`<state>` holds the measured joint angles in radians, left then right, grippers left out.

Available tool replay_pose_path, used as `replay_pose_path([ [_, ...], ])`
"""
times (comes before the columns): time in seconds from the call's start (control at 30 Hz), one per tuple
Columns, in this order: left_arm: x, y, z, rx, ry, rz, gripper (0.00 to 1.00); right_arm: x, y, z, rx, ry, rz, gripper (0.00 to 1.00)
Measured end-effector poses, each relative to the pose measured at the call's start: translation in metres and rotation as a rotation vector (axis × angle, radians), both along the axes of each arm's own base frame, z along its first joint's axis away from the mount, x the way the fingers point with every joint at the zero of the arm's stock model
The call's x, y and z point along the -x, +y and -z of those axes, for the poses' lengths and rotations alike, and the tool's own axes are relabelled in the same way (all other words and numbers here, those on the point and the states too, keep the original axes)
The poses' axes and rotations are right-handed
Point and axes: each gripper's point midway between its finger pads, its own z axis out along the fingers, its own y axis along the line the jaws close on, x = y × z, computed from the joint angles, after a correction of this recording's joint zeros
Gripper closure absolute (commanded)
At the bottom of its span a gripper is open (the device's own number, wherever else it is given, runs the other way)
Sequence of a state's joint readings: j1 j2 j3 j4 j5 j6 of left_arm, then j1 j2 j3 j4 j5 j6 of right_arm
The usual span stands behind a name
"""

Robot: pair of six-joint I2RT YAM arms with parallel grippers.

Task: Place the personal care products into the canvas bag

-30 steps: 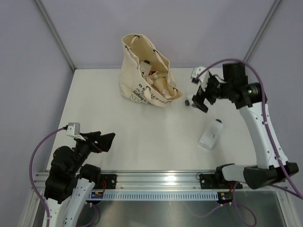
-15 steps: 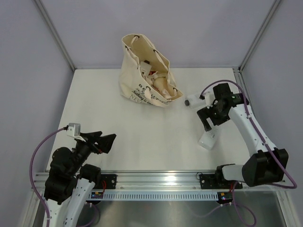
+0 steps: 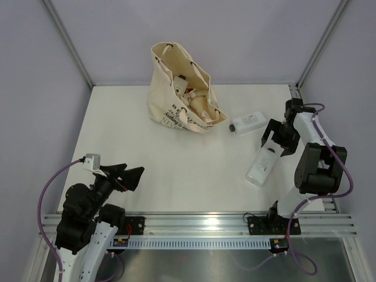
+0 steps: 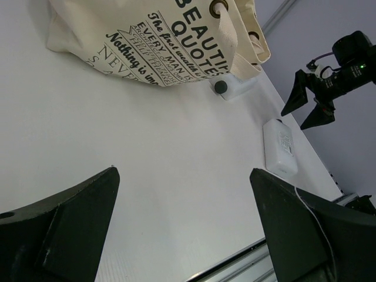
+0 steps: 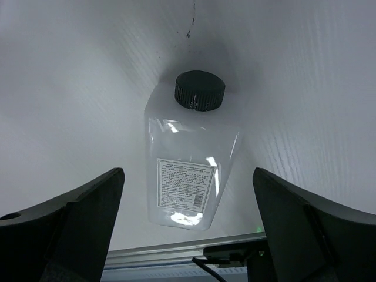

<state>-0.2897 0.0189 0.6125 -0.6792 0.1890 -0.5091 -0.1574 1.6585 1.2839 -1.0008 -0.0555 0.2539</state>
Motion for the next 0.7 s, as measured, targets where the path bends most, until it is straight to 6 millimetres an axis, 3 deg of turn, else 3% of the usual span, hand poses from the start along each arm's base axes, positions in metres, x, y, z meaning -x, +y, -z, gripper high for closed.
replay_pose_path([
  [0.2, 0.0, 0.0, 0.0, 0.0, 0.001, -0.002, 0.01, -0.004, 0.019, 0.029, -0.108, 0.053, 0.026, 0.0],
  [0.7, 0.0, 0.0, 0.0, 0.001, -0.004, -0.002, 0.01, -0.004, 0.016, 0.031, -0.091, 0.077, 0.053, 0.0],
])
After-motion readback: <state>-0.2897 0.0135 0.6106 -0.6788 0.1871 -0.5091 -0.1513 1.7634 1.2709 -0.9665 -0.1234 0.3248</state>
